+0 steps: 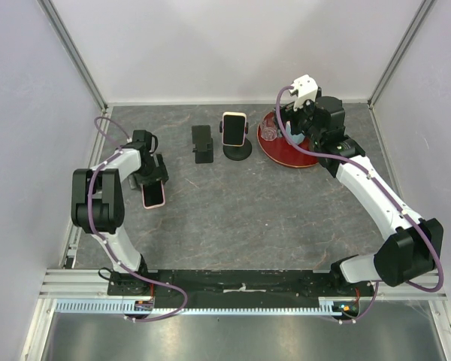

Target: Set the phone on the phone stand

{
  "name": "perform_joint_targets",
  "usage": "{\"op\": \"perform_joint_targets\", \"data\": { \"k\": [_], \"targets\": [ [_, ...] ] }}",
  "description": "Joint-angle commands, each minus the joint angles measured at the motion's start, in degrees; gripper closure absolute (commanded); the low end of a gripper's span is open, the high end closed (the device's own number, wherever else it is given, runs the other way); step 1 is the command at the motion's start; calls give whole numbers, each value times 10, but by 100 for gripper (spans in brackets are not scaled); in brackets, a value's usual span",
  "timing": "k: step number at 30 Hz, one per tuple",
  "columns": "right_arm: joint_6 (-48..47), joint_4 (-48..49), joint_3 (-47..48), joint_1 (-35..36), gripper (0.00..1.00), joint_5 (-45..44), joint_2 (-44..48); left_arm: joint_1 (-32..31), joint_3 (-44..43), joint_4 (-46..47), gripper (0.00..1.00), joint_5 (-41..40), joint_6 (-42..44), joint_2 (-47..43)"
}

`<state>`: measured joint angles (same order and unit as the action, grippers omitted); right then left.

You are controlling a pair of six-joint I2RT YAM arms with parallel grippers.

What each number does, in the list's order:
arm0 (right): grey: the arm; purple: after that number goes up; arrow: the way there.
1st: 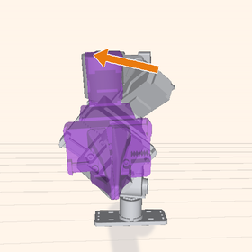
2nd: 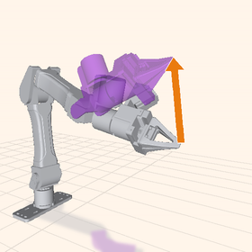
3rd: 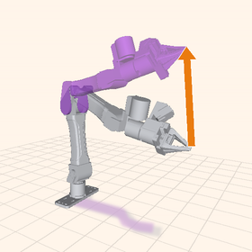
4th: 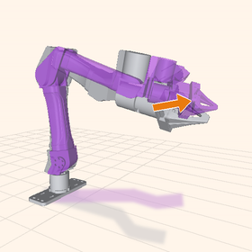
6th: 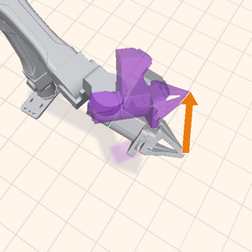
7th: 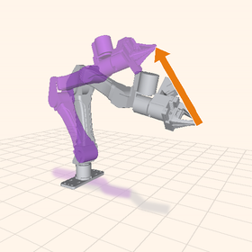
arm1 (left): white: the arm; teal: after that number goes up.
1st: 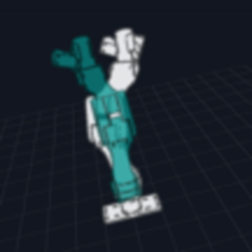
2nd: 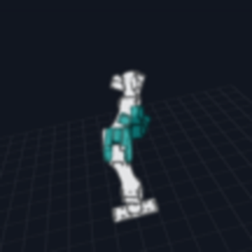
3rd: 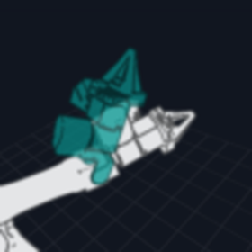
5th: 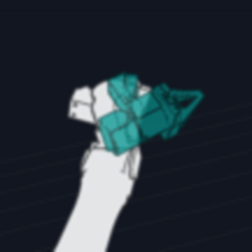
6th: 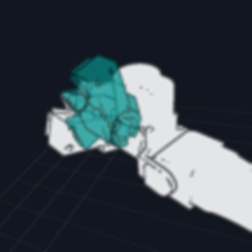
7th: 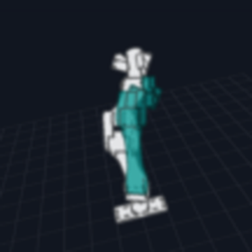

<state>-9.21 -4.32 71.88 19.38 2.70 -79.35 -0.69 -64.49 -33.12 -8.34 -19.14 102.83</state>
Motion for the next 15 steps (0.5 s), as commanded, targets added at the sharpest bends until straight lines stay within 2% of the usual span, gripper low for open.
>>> {"op": "perform_joint_targets", "data": {
  "k": [1,6,7,10,12,15],
  "targets": [
    [4,19,9,-2,2,3,4,-14,-22,-7,7,-12,43,17],
    [1,19,6,-2,2,-3,7,-16,-27,-12,14,-17,45,29],
    [1,19,5,-1,2,-4,8,-18,-29,-16,25,-22,45,33],
    [-2,19,3,-2,2,-7,12,-22,-31,-22,43,-37,45,38],
    [-2,19,2,-2,2,-9,15,-26,-31,-23,50,-38,44,37],
    [-5,19,-2,-2,2,-10,19,-31,-28,-21,67,-37,44,25]
  ]
}}
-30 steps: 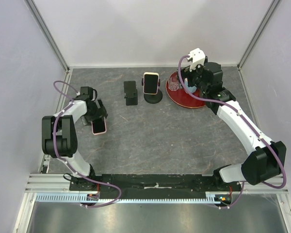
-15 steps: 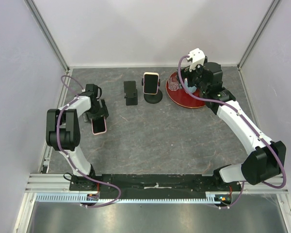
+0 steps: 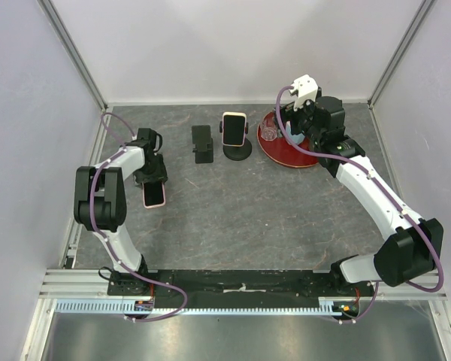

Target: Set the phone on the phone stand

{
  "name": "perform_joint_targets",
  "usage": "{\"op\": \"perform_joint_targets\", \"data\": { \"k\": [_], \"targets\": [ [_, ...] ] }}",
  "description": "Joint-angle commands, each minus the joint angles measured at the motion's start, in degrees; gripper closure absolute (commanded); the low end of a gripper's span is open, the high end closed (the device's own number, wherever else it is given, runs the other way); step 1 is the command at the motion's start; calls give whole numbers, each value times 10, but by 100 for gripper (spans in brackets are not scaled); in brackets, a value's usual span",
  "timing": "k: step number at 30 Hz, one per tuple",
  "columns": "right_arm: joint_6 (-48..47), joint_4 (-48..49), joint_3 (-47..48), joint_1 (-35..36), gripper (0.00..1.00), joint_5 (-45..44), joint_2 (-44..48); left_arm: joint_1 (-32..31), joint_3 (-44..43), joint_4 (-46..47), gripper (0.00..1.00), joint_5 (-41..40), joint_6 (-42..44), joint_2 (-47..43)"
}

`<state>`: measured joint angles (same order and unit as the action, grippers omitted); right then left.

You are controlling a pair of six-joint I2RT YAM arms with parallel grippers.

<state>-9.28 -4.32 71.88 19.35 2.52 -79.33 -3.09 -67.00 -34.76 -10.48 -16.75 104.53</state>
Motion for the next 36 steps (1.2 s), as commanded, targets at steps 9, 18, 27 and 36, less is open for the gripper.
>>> {"op": "perform_joint_targets", "data": {
  "k": [9,18,27,36],
  "targets": [
    [-2,19,1,-3,2,-4,17,-21,20,12,98,-4,14,-49],
    [2,19,5,-3,2,-2,11,-23,25,33,98,-6,-32,-152],
    [1,20,5,-2,2,-18,10,-34,-15,145,98,11,-58,-215],
    [7,26,3,-2,2,-41,13,-104,-96,268,98,-43,-71,-136]
  ]
}}
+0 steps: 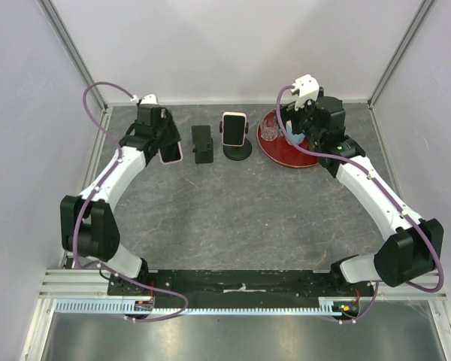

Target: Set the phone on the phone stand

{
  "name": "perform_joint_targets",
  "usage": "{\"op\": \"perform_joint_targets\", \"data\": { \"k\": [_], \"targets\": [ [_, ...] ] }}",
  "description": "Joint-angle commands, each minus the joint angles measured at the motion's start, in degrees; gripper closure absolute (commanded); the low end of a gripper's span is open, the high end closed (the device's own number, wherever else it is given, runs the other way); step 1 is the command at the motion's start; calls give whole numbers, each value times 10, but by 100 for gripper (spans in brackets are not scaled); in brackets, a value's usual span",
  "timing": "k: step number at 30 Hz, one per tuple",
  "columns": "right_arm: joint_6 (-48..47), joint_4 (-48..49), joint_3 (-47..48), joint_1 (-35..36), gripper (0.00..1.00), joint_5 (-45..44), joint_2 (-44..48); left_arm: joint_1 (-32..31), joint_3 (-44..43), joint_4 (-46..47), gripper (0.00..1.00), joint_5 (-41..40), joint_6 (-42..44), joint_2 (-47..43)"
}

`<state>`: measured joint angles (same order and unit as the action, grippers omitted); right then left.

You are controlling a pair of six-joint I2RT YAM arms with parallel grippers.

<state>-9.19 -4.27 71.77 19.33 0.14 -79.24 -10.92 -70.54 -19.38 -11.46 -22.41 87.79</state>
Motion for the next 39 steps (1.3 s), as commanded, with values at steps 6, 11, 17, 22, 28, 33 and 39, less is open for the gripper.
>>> {"op": "perform_joint_targets", "data": {
  "k": [6,11,17,22,28,33,39],
  "targets": [
    [6,28,3,-3,2,-24,9,-58,-131,159,98,-48,11,96],
    [8,30,3,-3,2,-27,8,-90,-183,164,98,-76,37,158],
    [3,31,0,-3,2,-37,10,-118,-196,185,98,-96,61,192],
    [2,31,-1,-2,2,-39,11,-134,-203,188,98,-97,76,203],
    [1,31,-1,-3,2,-39,11,-139,-183,191,98,-92,74,204],
    [3,31,-1,-3,2,-36,11,-147,-167,213,98,-105,81,199],
    [3,32,0,-3,2,-33,11,-160,-150,222,98,-151,96,197]
  ]
}}
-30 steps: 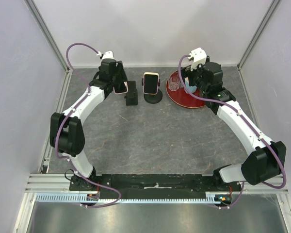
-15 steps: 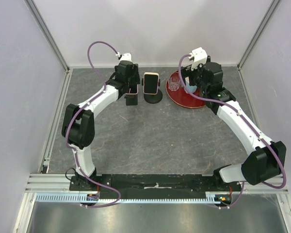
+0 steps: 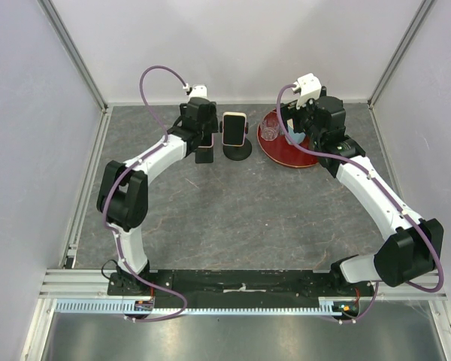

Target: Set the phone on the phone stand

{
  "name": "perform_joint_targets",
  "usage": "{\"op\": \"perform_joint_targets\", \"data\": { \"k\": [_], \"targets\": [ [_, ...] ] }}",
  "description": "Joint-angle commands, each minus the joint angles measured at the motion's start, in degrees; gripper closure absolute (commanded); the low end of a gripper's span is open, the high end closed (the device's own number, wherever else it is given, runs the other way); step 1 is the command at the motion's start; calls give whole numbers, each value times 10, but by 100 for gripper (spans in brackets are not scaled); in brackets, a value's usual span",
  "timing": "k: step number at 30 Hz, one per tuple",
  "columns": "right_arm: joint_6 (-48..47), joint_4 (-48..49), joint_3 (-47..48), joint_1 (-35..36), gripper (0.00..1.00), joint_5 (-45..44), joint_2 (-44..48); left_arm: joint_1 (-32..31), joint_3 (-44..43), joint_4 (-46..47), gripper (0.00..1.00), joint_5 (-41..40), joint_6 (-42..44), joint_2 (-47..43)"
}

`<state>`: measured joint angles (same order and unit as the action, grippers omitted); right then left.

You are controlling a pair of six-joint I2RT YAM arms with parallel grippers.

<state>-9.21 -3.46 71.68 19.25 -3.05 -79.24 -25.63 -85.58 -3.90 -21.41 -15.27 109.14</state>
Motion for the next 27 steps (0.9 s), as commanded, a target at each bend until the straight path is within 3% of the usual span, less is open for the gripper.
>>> {"op": "perform_joint_targets", "data": {
  "k": [1,18,27],
  "targets": [
    [3,23,0,-3,2,-2,11,-13,4,67,98,-60,21,-17],
    [2,23,0,-4,2,1,8,-16,61,121,98,-90,19,-29],
    [2,23,1,-4,2,4,4,-15,88,165,98,-54,58,-42]
  ]
}}
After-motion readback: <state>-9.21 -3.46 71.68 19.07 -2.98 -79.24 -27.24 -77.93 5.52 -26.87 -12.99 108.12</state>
